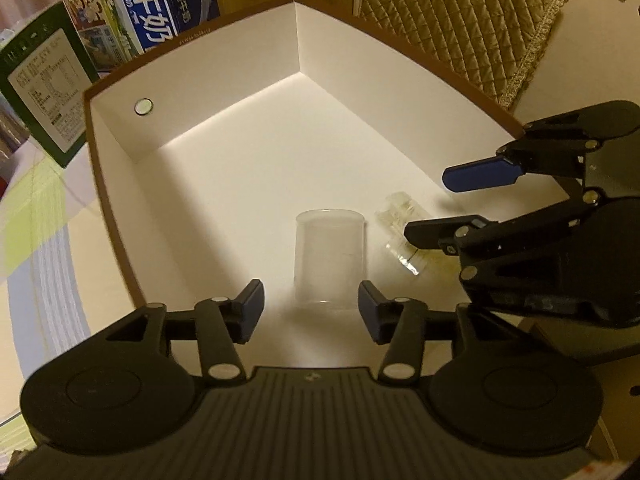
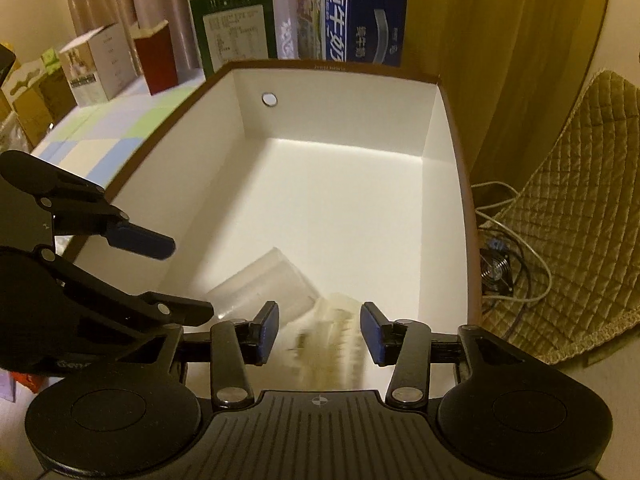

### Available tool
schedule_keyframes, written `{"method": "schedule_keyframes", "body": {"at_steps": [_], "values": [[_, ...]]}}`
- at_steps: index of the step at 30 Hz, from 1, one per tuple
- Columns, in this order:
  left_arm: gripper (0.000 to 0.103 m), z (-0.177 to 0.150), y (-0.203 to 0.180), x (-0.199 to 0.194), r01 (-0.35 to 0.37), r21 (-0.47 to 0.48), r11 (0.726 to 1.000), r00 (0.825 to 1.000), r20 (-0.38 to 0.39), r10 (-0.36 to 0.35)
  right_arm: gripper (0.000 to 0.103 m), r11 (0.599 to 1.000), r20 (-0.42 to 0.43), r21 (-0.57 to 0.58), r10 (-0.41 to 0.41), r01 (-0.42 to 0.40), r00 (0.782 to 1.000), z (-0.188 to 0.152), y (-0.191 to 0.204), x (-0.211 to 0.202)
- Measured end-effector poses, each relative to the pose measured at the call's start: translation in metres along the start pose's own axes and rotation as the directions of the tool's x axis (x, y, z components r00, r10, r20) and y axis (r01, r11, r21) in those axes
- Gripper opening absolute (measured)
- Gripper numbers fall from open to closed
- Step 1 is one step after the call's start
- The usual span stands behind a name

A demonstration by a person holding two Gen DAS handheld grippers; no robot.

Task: Organize objects
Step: 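Open the left tool releasing the cup while the right tool releases the clip, then withdraw both tools from the brown box back over the table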

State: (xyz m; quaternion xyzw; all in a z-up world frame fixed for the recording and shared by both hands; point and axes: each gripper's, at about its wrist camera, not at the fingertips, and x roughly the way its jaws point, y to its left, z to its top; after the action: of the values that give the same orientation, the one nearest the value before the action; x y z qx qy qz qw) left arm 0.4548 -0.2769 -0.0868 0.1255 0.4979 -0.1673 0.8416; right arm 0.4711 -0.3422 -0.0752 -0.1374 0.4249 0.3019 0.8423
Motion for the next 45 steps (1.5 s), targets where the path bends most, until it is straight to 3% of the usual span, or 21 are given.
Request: {"method": "schedule_keyframes", "body": {"at_steps": [3, 6, 12, 27, 36, 45], "values": [[0.064, -0.005, 0.004, -0.012, 0.003, -0.013, 1.0, 1.0, 0.023, -0.003, 0.074, 0.999, 0.031, 0.025, -0.039, 0.038, 0.999, -0.003, -0.003, -0.013], [0.076, -0.009, 0.009, -0.027, 0.026, -0.038, 0.999, 0.998, 0.056, -0.024, 0.081, 0.998, 0.057, 0.065, -0.005, 0.001, 0.998, -0.005, -0.008, -0.026], [0.081, -0.018, 0.013, -0.057, 0.043, -0.083, 0.996, 0.992, 0.121, -0.033, 0.091, 0.992, 0.094, 0.123, 0.005, -0.017, 0.996, -0.013, -0.005, -0.044], [0.088, -0.071, 0.046, -0.118, 0.014, -0.209, 0.978, 0.985, 0.174, 0.023, 0.095, 0.97, 0.138, 0.241, -0.027, -0.007, 0.99, -0.025, 0.021, -0.076], [0.088, -0.112, 0.071, -0.149, 0.027, -0.216, 0.976, 0.983, 0.183, 0.014, 0.095, 0.96, 0.143, 0.279, -0.074, 0.031, 0.987, -0.037, 0.067, -0.1], [0.088, -0.165, 0.111, -0.184, 0.01, -0.237, 0.971, 0.981, 0.192, 0.037, 0.095, 0.959, 0.142, 0.284, -0.067, 0.024, 0.988, -0.047, 0.124, -0.106]]}}
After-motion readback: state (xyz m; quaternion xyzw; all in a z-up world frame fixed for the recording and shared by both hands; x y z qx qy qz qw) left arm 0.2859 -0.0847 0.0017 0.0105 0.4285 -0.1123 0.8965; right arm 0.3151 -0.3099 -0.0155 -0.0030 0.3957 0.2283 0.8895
